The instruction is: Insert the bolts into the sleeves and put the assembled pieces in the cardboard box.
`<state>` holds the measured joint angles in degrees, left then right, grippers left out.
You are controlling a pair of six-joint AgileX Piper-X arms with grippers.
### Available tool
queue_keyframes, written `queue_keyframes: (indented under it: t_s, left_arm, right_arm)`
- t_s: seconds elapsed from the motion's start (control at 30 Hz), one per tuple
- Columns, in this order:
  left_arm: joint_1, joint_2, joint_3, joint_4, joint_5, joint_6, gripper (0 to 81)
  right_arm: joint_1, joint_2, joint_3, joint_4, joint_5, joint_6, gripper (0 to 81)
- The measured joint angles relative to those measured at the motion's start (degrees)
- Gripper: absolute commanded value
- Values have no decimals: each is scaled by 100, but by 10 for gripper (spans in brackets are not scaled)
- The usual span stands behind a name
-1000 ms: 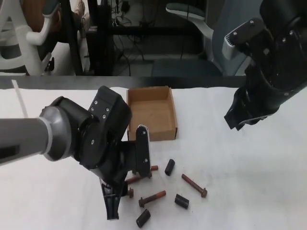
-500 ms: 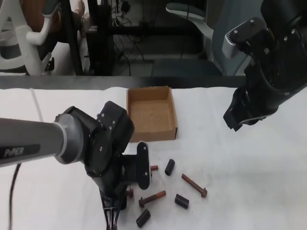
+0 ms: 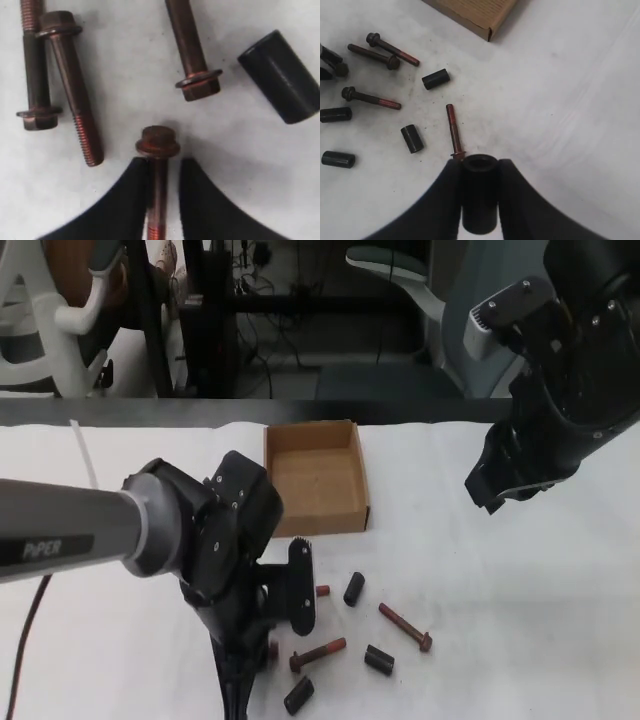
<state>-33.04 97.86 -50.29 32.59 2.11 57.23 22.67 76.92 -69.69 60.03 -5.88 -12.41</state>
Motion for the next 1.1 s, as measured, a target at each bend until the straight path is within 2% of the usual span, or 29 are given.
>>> queue_keyframes:
  t_s: [0.13, 0.3, 0.4, 0.63, 0.8, 0.9, 1.1]
  left_arm:
    - [-15, 14, -15, 30, 21, -216, 18]
    - [-27, -85, -15, 112, -76, -965, 18]
    - [-24, -365, 81, 271, 119, -1504, 18]
    - [-24, -2138, 125, -421, 427, -2924, 18]
    - [-24, -3255, 113, -1202, 442, -4312, 18]
    - [-24, -3801, 113, -1739, 422, -4807, 18]
    - [-24, -4721, 113, -2676, 247, -5411, 18]
  right_arm:
    - [0, 0, 0, 0, 0, 0, 4]
    - [0, 0, 0, 0, -9, 0, 4]
    - [0, 0, 0, 0, -9, 0, 4]
    - [0, -353, 0, -247, -32, 0, 4]
    - [0, -835, 0, -741, -556, -13, 4]
    - [80, -1143, 52, -1127, -705, -100, 4]
    - [494, -2048, 1018, -2385, -754, -15, 4]
